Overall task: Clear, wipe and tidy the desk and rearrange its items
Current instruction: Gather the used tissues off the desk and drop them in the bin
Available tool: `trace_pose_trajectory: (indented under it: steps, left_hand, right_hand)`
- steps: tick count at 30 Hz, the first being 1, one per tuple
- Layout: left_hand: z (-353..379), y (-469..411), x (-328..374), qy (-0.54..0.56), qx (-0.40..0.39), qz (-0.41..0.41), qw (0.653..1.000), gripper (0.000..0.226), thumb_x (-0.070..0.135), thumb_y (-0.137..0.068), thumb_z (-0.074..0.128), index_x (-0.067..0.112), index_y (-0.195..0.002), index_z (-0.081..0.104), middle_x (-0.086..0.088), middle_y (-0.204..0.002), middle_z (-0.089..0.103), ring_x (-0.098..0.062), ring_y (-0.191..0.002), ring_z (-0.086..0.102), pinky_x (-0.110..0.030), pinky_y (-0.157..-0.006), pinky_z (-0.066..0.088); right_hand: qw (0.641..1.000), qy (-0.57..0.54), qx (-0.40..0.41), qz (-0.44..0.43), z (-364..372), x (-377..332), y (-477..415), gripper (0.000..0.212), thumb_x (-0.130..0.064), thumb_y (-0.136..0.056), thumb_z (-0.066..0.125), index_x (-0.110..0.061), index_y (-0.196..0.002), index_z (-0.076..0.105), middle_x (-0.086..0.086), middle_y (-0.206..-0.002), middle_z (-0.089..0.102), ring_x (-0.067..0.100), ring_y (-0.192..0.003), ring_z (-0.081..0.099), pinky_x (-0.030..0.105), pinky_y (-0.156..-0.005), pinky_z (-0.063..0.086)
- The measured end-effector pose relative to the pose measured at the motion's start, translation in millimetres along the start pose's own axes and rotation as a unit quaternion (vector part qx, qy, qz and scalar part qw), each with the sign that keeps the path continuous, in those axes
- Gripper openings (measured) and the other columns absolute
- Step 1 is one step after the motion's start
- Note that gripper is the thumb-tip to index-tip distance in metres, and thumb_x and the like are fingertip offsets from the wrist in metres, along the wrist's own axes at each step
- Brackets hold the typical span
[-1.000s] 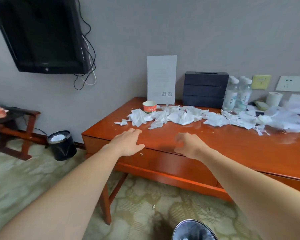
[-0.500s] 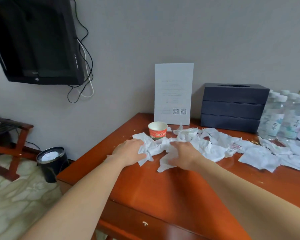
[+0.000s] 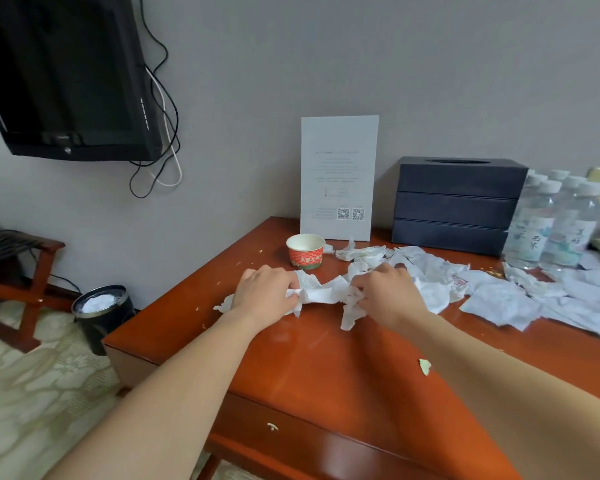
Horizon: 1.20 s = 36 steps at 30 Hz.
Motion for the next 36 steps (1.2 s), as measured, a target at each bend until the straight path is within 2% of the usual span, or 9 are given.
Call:
trace_pose_trajectory:
  steps: [4, 7, 10, 16, 21, 26, 30, 33, 36]
  left_hand:
    - [-25.2, 7.0, 27.1, 0.019, 0.033, 0.008, 0.999, 0.023, 0.032, -0.098, 0.055, 0.032, -0.119, 0.064, 0.003, -0.115, 0.068, -0.020, -0.111, 0.057, -0.036, -0.099, 0.036]
    - [-44.6, 16.6, 54.7, 0.044, 0.037, 0.007, 0.998, 0.023, 0.036, -0.099, 0.053, 0.032, -0.120, 0.063, -0.002, -0.111, 0.069, -0.025, -0.105, 0.062, -0.033, -0.082, 0.041]
    - [-53.0, 27.9, 86.2, 0.087, 0.033, 0.019, 0.995, 0.019, 0.034, -0.098, 0.056, 0.032, -0.114, 0.065, -0.003, -0.111, 0.068, -0.028, -0.103, 0.063, -0.032, -0.074, 0.045]
    - [-54.5, 44.5, 160.6, 0.151, 0.038, 0.088, 0.984, 0.019, 0.029, -0.098, 0.057, 0.028, -0.114, 0.066, 0.002, -0.117, 0.069, -0.021, -0.103, 0.064, -0.030, -0.073, 0.049]
    - [-44.4, 65.7, 227.3, 0.202, -0.006, 0.141, 0.969, 0.019, 0.031, -0.097, 0.059, 0.026, -0.114, 0.065, 0.001, -0.118, 0.068, -0.022, -0.107, 0.063, -0.041, -0.086, 0.055]
    - [-28.4, 86.0, 289.5, 0.218, -0.029, 0.186, 0.958, 0.020, 0.032, -0.096, 0.062, 0.026, -0.116, 0.063, 0.000, -0.121, 0.067, -0.021, -0.108, 0.063, -0.040, -0.087, 0.055]
    - [-10.0, 97.7, 318.7, 0.234, -0.076, 0.216, 0.945, 0.019, 0.031, -0.095, 0.063, 0.027, -0.113, 0.063, 0.003, -0.119, 0.066, -0.019, -0.107, 0.061, -0.040, -0.087, 0.053]
    - [2.6, 103.0, 326.7, 0.229, -0.120, 0.232, 0.938, 0.028, 0.030, -0.093, 0.065, 0.027, -0.121, 0.060, 0.004, -0.127, 0.060, -0.017, -0.119, 0.055, -0.037, -0.097, 0.048]
    - [1.0, 100.9, 320.2, 0.108, -0.073, 0.198, 0.972, 0.050, 0.049, -0.089, 0.064, 0.033, -0.134, 0.051, 0.000, -0.147, 0.042, -0.023, -0.139, 0.033, -0.043, -0.113, 0.030]
  right_hand:
    - [0.994, -0.057, 0.077, 0.048, -39.6, 23.6, 22.7, 0.026, -0.013, -0.092, 0.054, -0.026, -0.109, 0.068, 0.009, -0.102, 0.064, 0.028, -0.109, 0.051, 0.035, -0.086, 0.039]
    - [0.988, -0.084, 0.107, 0.071, -65.0, 42.9, 42.7, 0.027, -0.007, -0.090, 0.054, -0.025, -0.105, 0.069, 0.008, -0.096, 0.066, 0.028, -0.098, 0.055, 0.034, -0.072, 0.044]
    - [0.985, -0.098, 0.101, 0.101, -85.3, 65.2, 70.3, 0.030, -0.001, -0.090, 0.050, -0.022, -0.102, 0.067, 0.006, -0.089, 0.065, 0.024, -0.075, 0.053, 0.025, -0.050, 0.034]
    - [0.978, -0.089, 0.100, 0.158, -109.3, 123.8, 135.4, 0.024, -0.001, -0.085, 0.052, -0.020, -0.091, 0.066, 0.005, -0.081, 0.065, 0.030, -0.079, 0.059, 0.027, -0.050, 0.033]
    - [0.971, -0.085, 0.067, 0.211, -116.3, 162.5, 196.5, 0.015, -0.006, -0.087, 0.057, -0.013, -0.094, 0.068, 0.007, -0.083, 0.063, 0.028, -0.080, 0.055, 0.032, -0.057, 0.038]
    - [0.963, -0.074, 0.030, 0.256, -112.7, 199.1, 252.9, 0.017, -0.008, -0.088, 0.056, -0.016, -0.097, 0.067, 0.009, -0.092, 0.068, 0.028, -0.081, 0.059, 0.033, -0.062, 0.044]
    - [0.952, -0.080, 0.008, 0.295, -103.3, 221.9, 291.4, 0.016, -0.006, -0.086, 0.055, -0.018, -0.093, 0.063, 0.008, -0.089, 0.068, 0.031, -0.080, 0.064, 0.029, -0.056, 0.041]
    - [0.946, -0.090, -0.027, 0.311, -93.5, 230.8, 309.9, 0.030, -0.006, -0.086, 0.057, -0.019, -0.112, 0.065, 0.008, -0.108, 0.068, 0.026, -0.086, 0.065, 0.028, -0.061, 0.048]
    - [0.948, -0.086, -0.031, 0.304, -88.4, 239.7, 314.4, 0.047, -0.017, -0.083, 0.069, -0.022, -0.129, 0.060, 0.006, -0.128, 0.060, 0.024, -0.105, 0.059, 0.029, -0.079, 0.052]
Point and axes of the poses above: each hand's wrist, its own y-axis away from the middle knuckle, its own z-axis out of the palm, x = y × z, the point moved 3 cm from there along -y, towards the middle knuckle
